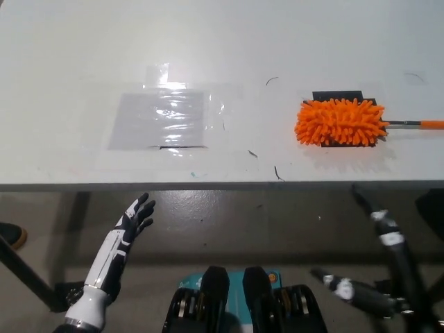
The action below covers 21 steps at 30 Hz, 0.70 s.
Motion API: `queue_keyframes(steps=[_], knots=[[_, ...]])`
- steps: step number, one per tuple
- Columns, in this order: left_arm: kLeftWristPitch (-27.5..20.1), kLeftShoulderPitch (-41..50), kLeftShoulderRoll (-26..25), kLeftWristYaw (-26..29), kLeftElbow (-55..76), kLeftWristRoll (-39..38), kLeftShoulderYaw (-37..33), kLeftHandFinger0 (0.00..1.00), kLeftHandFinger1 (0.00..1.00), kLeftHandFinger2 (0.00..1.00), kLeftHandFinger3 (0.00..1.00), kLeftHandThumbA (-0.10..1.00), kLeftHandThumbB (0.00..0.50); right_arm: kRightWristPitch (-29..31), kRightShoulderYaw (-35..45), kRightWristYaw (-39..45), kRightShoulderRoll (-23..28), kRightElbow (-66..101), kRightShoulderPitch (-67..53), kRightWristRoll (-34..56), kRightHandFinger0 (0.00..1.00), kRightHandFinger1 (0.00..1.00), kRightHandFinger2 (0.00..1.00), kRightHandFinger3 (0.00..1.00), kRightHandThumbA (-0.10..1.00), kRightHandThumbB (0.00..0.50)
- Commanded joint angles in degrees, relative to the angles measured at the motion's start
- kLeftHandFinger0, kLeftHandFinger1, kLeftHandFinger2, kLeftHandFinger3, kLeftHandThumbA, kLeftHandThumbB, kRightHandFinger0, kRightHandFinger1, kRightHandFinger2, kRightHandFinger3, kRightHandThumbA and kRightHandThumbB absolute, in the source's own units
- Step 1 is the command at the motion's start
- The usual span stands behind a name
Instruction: The robot uses it right hand to pick up an extended orange duster kept in the middle of the desk and presses its handle against the desk to collapse it
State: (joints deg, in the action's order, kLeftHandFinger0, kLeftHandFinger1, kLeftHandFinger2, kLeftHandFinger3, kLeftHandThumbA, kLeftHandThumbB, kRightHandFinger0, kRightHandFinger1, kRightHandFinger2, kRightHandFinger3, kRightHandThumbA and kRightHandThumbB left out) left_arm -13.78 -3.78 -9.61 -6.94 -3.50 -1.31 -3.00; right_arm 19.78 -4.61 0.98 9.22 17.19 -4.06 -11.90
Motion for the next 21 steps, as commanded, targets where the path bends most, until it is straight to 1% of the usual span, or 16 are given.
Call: queue_keyframes(steps=[1,2,3,5,6,7,11,12,13,16,17,18,19,21], knots=[[-1.9,-0.2,-0.8,-3.0,2.4,-2.9,-0.4,1.00,1.00,1.00,1.00,1.00,0.178,-0.2,1.3,0.6,1.2,4.4,0.6,-2.5,1.00,1.00,1.00,1.00,0.96,0.207],[-2.6,0.5,-0.8,-3.4,3.5,-2.8,-0.9,1.00,1.00,1.00,1.00,1.00,0.207,-9.2,4.7,3.5,5.4,11.0,4.2,-4.8,1.00,1.00,1.00,1.00,1.00,0.289],[-3.0,0.5,-0.8,-3.5,3.5,-2.6,-0.9,1.00,1.00,1.00,1.00,1.00,0.210,-11.7,5.7,4.2,6.7,12.4,5.5,-4.9,1.00,1.00,1.00,1.00,1.00,0.293],[-2.9,0.5,-0.8,-3.6,3.6,-2.6,-0.9,1.00,1.00,1.00,1.00,1.00,0.212,-12.4,5.7,4.4,6.7,12.7,5.5,-4.9,1.00,1.00,1.00,1.00,1.00,0.296],[-2.8,0.2,-0.9,-3.3,3.6,-1.9,-0.8,1.00,1.00,1.00,1.00,1.00,0.186,-20.4,7.9,9.5,13.9,13.3,12.8,-6.7,1.00,1.00,1.00,1.00,1.00,0.300],[-2.7,0.0,-1.0,-3.2,3.7,-1.6,-0.6,1.00,1.00,1.00,1.00,1.00,0.181,-24.1,8.7,11.7,17.0,13.7,16.0,-7.4,1.00,1.00,1.00,1.00,1.00,0.301],[-2.7,0.0,-0.9,-3.3,3.7,-1.6,-0.6,1.00,1.00,1.00,1.00,1.00,0.182,-25.4,8.1,11.4,17.7,14.1,16.1,-7.2,1.00,1.00,1.00,1.00,1.00,0.304],[-3.0,-0.2,-0.9,-3.3,3.3,-1.8,-0.4,1.00,1.00,1.00,1.00,1.00,0.173,-31.6,6.1,18.3,24.1,9.0,26.1,-6.0,1.00,1.00,1.00,1.00,1.00,0.246],[-3.0,-0.2,-0.9,-3.3,3.1,-2.0,-0.2,1.00,1.00,1.00,1.00,1.00,0.176,-34.8,4.0,22.7,27.8,4.9,33.0,-6.4,1.00,1.00,1.00,1.00,1.00,0.233],[-3.0,-0.3,-0.9,-3.4,3.1,-2.0,-0.1,1.00,1.00,1.00,1.00,1.00,0.178,-35.6,3.4,22.6,28.3,4.9,33.3,-6.0,1.00,1.00,1.00,1.00,1.00,0.233],[-2.4,-0.4,-0.7,-3.4,3.1,-2.4,-0.1,1.00,1.00,1.00,1.00,1.00,0.189,-37.8,0.3,26.6,29.9,-0.8,39.8,-7.0,1.00,1.00,1.00,1.00,1.00,0.246],[-2.1,-0.4,-0.6,-3.4,3.1,-2.5,-0.1,1.00,1.00,1.00,1.00,1.00,0.187,-38.9,-1.2,28.2,30.7,-3.2,42.7,-7.3,1.00,1.00,1.00,1.00,1.00,0.250],[-2.7,-0.4,-0.6,-3.4,2.8,-2.2,-0.2,1.00,1.00,1.00,1.00,1.00,0.170,-40.3,-3.0,29.6,30.7,-6.0,45.4,-7.5,1.00,1.00,1.00,1.00,1.00,0.265],[-3.0,-0.4,-0.6,-3.4,2.6,-2.1,-0.2,1.00,1.00,1.00,1.00,1.00,0.164,-41.3,-4.1,30.1,31.0,-7.3,46.7,-7.4,1.00,1.00,1.00,1.00,1.00,0.270]])
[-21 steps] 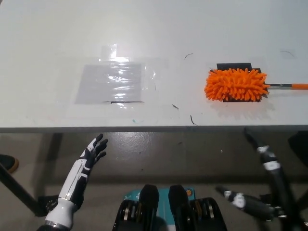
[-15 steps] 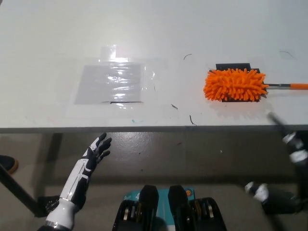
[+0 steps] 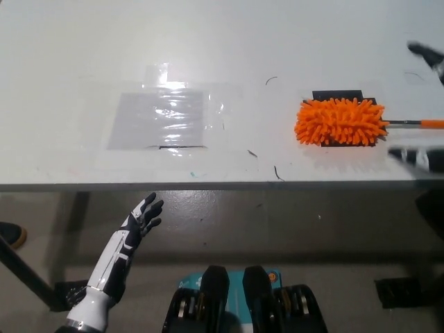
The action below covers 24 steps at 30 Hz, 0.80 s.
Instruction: The robot uses it right hand to pick up an extended orange duster kept in the middle of the desk and presses its handle against the desk to collapse it
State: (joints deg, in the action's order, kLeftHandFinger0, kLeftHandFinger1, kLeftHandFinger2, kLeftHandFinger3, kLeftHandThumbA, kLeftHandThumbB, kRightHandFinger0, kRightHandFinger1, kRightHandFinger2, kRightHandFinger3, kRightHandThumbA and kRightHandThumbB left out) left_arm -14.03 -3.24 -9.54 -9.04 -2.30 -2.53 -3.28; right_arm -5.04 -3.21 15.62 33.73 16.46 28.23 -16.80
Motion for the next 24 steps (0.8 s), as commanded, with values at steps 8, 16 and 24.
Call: queue_keyframes(steps=[8,16,24], knots=[[-2.4,-0.5,-0.7,-1.0,1.5,-0.3,0.1,1.00,1.00,1.00,1.00,1.00,0.184,-13.8,-15.3,17.4,2.5,-30.9,28.1,-5.7,1.00,1.00,1.00,1.00,1.00,0.360],[-2.2,-0.1,-0.7,-1.0,1.4,0.1,0.1,1.00,1.00,1.00,1.00,1.00,0.182,-10.6,-19.9,16.4,-2.4,-49.0,35.4,-6.0,1.00,1.00,1.00,1.00,1.00,0.357],[-2.2,-0.3,-1.1,-0.9,1.4,0.8,0.0,1.00,1.00,1.00,1.00,1.00,0.195,-5.3,-22.4,14.4,-7.9,-66.2,40.9,-6.8,1.00,1.00,1.00,1.00,1.00,0.384]])
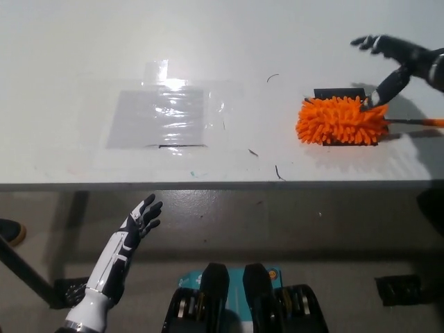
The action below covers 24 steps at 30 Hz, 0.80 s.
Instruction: The robot uses it right hand to pick up an extended orange duster kept in the middle of the desk and presses its handle against the desk to collapse it
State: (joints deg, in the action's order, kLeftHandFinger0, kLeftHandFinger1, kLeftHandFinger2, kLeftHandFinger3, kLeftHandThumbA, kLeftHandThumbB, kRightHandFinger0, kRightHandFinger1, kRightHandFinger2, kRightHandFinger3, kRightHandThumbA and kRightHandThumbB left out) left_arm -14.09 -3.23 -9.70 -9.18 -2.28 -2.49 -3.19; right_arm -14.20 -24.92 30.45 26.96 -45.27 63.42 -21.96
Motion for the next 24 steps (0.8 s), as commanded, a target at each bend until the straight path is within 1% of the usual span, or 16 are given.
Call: queue_keyframes(steps=[1,2,3,5,8,10,12,13,16,17,19,21,22,24], knots=[[-2.1,-0.3,-1.0,-0.8,1.4,0.7,-0.1,1.00,1.00,1.00,1.00,1.00,0.196,4.2,-0.7,-0.5,-1.2,-5.0,5.9,-1.6,1.00,1.00,1.00,1.00,1.00,0.386],[-2.1,-0.3,-1.0,-0.8,1.4,0.8,-0.1,1.00,1.00,1.00,1.00,1.00,0.196,4.4,-0.7,-0.5,-1.3,-5.4,6.1,-1.6,1.00,1.00,1.00,1.00,1.00,0.386],[-1.6,-0.3,-0.9,-0.8,1.8,0.6,0.0,1.00,1.00,1.00,1.00,1.00,0.209,1.8,-0.3,0.6,-2.9,-6.2,6.3,-0.7,1.00,1.00,1.00,1.00,1.00,0.388],[-1.0,-0.1,-0.7,-0.6,1.9,0.7,0.0,1.00,1.00,1.00,1.00,1.00,0.225,2.4,-1.3,0.1,-4.2,-8.6,7.1,-1.8,1.00,1.00,1.00,1.00,1.00,0.409],[-1.0,-0.1,-0.7,-0.6,2.0,0.7,0.0,1.00,1.00,1.00,1.00,1.00,0.225,2.8,-1.2,0.0,-4.4,-9.4,7.4,-2.0,1.00,1.00,1.00,1.00,1.00,0.411],[-1.8,-0.1,-0.8,-0.6,1.5,0.9,0.0,1.00,1.00,1.00,1.00,1.00,0.221,6.3,-4.6,0.1,-5.8,-13.2,8.7,-5.0,1.00,1.00,1.00,1.00,1.00,0.410],[-2.0,-0.3,-0.8,-0.5,1.4,1.0,0.0,1.00,1.00,1.00,1.00,1.00,0.216,6.0,-4.5,-0.3,-6.5,-14.6,9.2,-4.2,1.00,1.00,1.00,1.00,1.00,0.408],[-1.5,-0.2,-0.8,-0.5,1.8,1.1,0.0,1.00,1.00,1.00,1.00,1.00,0.218,5.7,-4.5,-0.4,-7.1,-15.6,9.5,-4.0,1.00,1.00,1.00,1.00,1.00,0.419],[-0.9,-0.2,-0.8,-0.4,2.2,1.3,0.1,1.00,1.00,1.00,1.00,1.00,0.226,6.4,-5.3,-0.6,-7.6,-16.6,10.0,-4.6,1.00,1.00,1.00,1.00,1.00,0.420],[-1.0,-0.2,-0.8,-0.4,2.2,1.3,0.1,1.00,1.00,1.00,1.00,1.00,0.217,6.6,-5.4,-0.6,-7.7,-16.9,10.1,-4.8,1.00,1.00,1.00,1.00,1.00,0.411],[-1.0,-0.2,-0.9,-0.5,2.2,1.3,0.1,1.00,1.00,1.00,1.00,1.00,0.212,7.7,-6.0,-0.7,-8.2,-19.2,10.6,-5.3,1.00,1.00,1.00,1.00,1.00,0.422],[-1.2,-0.3,-1.0,-0.6,2.2,1.2,0.2,1.00,1.00,1.00,1.00,1.00,0.209,7.3,-6.5,-0.8,-8.7,-20.9,11.0,-5.8,1.00,1.00,1.00,1.00,1.00,0.416],[-1.1,-0.3,-1.0,-0.6,2.2,1.2,0.2,1.00,1.00,1.00,1.00,1.00,0.211,6.7,-7.5,-1.2,-8.8,-21.3,11.1,-7.0,1.00,1.00,1.00,1.00,1.00,0.433],[-0.9,-0.3,-1.0,-0.6,2.3,0.7,0.4,1.00,1.00,1.00,1.00,1.00,0.214,6.3,-8.5,-1.8,-9.2,-23.1,11.5,-7.9,1.00,1.00,1.00,1.00,1.00,0.448]])
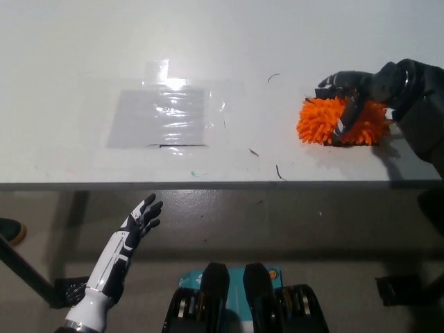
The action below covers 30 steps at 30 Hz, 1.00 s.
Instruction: The robot uses it right hand to pick up an extended orange duster kept in the middle of the desk and presses its handle against the desk to collapse it
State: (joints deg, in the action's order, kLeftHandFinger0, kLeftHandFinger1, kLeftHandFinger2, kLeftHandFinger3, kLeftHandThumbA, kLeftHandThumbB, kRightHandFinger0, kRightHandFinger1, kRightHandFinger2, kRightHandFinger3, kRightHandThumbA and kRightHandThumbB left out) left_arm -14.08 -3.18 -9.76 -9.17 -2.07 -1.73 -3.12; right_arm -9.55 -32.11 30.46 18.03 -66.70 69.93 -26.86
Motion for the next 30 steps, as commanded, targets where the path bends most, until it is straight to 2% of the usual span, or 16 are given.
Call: queue_keyframes(steps=[1,7,11,12,13,14,15,16,17,18,19,20,21,22,26,30], knots=[[-0.9,-0.4,-1.0,-0.6,2.1,-0.1,0.4,1.00,1.00,1.00,1.00,1.00,0.214,1.7,-1.5,-2.2,-0.4,-2.2,5.0,-3.1,1.00,1.00,1.00,1.00,1.00,0.446],[-1.6,-0.7,-1.1,-0.6,1.4,0.2,0.5,1.00,1.00,1.00,1.00,1.00,0.221,2.7,-3.2,-1.4,-0.1,-5.1,5.1,-4.6,1.00,1.00,1.00,1.00,1.00,0.420],[-1.0,-0.6,-0.9,-0.8,1.8,-0.7,0.5,1.00,1.00,1.00,1.00,1.00,0.217,3.6,-5.5,1.4,-1.1,-8.8,6.1,-5.8,1.00,1.00,1.00,1.00,1.00,0.266],[-0.9,-0.6,-0.8,-0.9,1.8,-0.9,0.5,1.00,1.00,1.00,1.00,1.00,0.217,4.7,-6.5,0.8,-1.3,-9.5,6.0,-6.4,1.00,1.00,1.00,1.00,0.93,0.192],[-0.8,-0.6,-0.8,-0.8,1.8,-0.7,0.5,1.00,1.00,1.00,1.00,1.00,0.217,4.5,-4.9,-2.9,-1.6,-9.4,5.5,-5.0,1.00,1.00,1.00,1.00,0.55,0.161],[-0.8,-0.6,-0.9,-0.8,1.9,-0.6,0.4,1.00,1.00,1.00,1.00,1.00,0.219,5.2,-3.8,-7.4,-1.6,-9.0,4.7,-4.3,1.00,1.00,1.00,0.99,0.29,0.146],[-0.7,-0.7,-0.9,-0.7,1.9,0.0,0.3,1.00,1.00,1.00,1.00,1.00,0.230,7.9,-3.3,-15.0,-1.2,-8.0,3.4,-4.7,0.83,0.82,0.84,0.78,-0.06,0.126],[-0.8,-0.9,-0.8,-0.7,1.8,-0.1,0.3,1.00,1.00,1.00,1.00,1.00,0.229,8.7,-3.2,-21.2,-1.2,-7.4,2.7,-5.5,0.23,0.39,0.52,0.53,-0.10,0.155],[-0.8,-1.1,-0.9,-0.8,1.7,-0.1,0.3,1.00,1.00,1.00,1.00,1.00,0.227,9.1,-3.1,-23.7,-1.2,-7.3,2.5,-5.8,0.16,0.38,0.51,0.47,-0.10,0.175],[-0.8,-1.1,-0.9,-0.8,1.7,-0.2,0.3,1.00,1.00,1.00,1.00,1.00,0.226,9.6,-3.1,-26.0,-1.2,-7.2,2.3,-6.1,0.14,0.40,0.55,0.48,-0.10,0.178],[-1.0,-1.2,-1.0,-0.7,1.5,-0.2,0.4,1.00,1.00,1.00,1.00,1.00,0.218,12.5,-1.5,-30.9,-1.1,-6.6,1.5,-5.1,0.01,0.39,0.69,0.60,-0.10,0.199],[-1.1,-1.3,-1.0,-0.4,1.4,0.5,0.5,1.00,1.00,1.00,1.00,1.00,0.214,12.6,-0.8,-32.1,-1.3,-6.7,1.4,-4.5,0.01,0.50,0.89,0.81,-0.10,0.172],[-1.4,-1.3,-1.1,-0.5,1.3,0.4,0.4,1.00,1.00,1.00,1.00,1.00,0.208,13.5,-0.2,-33.1,-1.2,-6.5,1.3,-4.1,0.06,0.60,0.95,1.00,-0.10,0.161],[-1.4,-1.4,-1.1,-0.6,1.3,0.3,0.4,1.00,1.00,1.00,1.00,1.00,0.208,14.0,0.0,-33.8,-1.2,-6.4,1.2,-4.0,0.11,0.64,1.00,1.00,-0.10,0.145],[-0.8,-1.4,-1.1,-0.8,1.5,-0.2,0.5,1.00,1.00,1.00,1.00,1.00,0.213,16.7,0.7,-36.3,-1.0,-6.5,0.8,-3.8,0.22,0.71,1.00,1.00,-0.10,0.125],[-1.1,-1.6,-1.3,-0.7,1.6,0.4,0.5,1.00,1.00,1.00,1.00,1.00,0.208,18.8,1.1,-37.8,-0.7,-7.1,0.6,-3.7,0.21,0.70,1.00,1.00,-0.10,0.122]])
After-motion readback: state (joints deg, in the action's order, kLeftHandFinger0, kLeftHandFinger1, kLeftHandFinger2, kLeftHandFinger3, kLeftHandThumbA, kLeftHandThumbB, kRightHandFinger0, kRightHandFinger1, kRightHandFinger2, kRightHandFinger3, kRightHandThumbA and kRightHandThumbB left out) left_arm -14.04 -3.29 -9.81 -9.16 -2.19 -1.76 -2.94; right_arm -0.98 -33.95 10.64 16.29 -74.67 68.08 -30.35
